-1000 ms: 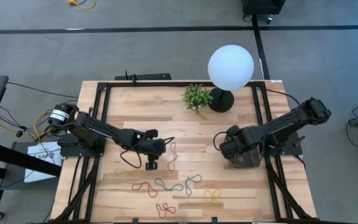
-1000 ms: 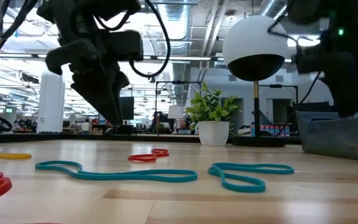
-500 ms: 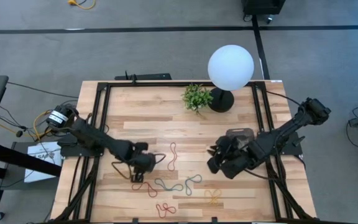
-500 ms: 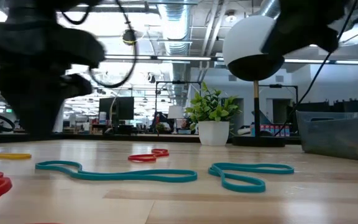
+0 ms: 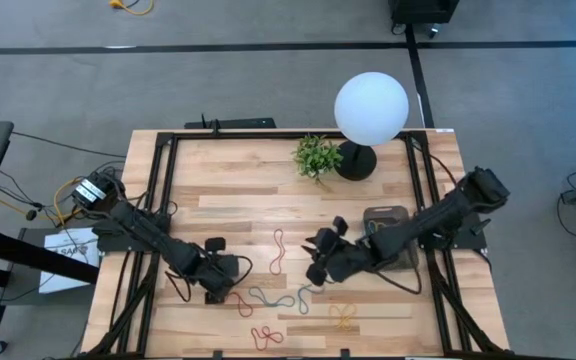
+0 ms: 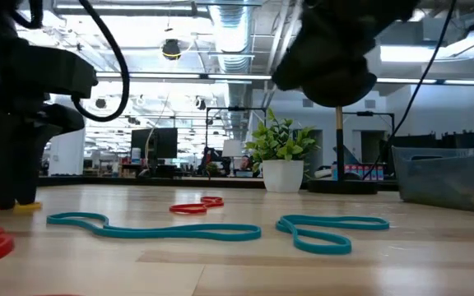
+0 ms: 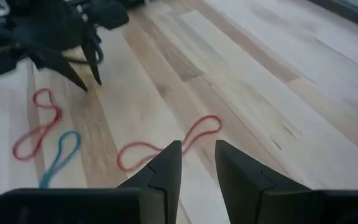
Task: Pick and place items into bin
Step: Put the left yellow rubber band into the black transparent bin
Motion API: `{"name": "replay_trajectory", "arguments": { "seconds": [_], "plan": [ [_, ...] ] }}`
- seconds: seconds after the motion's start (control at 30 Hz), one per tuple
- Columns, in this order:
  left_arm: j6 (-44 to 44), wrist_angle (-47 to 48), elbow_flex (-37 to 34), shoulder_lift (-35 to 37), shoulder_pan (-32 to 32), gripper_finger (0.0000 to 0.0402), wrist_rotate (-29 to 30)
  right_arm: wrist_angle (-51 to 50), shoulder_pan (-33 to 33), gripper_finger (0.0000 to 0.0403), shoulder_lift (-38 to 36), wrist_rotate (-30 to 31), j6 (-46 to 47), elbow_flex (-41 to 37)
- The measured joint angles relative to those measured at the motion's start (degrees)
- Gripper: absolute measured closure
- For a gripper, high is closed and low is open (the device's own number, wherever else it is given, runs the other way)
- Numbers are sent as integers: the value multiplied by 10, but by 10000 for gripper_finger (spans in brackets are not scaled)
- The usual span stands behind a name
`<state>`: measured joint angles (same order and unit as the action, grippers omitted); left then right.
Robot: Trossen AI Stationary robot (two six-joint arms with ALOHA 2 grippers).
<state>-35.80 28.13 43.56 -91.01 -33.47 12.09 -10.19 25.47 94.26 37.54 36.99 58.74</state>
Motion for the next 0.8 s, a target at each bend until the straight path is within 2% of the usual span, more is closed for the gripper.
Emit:
{"name": "replay_trajectory", "arguments": {
  "seconds": [0.17,0.5,0.57,0.67,0.8],
  "plan": [
    [-34,-33,-23,3,-2,306,-6,-3,-30,312,9,-19,0,8],
    [-81,-69,-36,2,-20,306,20,10,-60,312,39,-23,-1,7],
    [-82,-74,-37,1,-22,306,21,46,-72,312,53,-34,-7,11],
    [-86,-84,-37,0,-26,306,22,82,-87,312,74,-74,-74,7],
    [-105,-94,-37,0,-28,306,23,219,-98,312,105,-192,-196,9]
  ]
}}
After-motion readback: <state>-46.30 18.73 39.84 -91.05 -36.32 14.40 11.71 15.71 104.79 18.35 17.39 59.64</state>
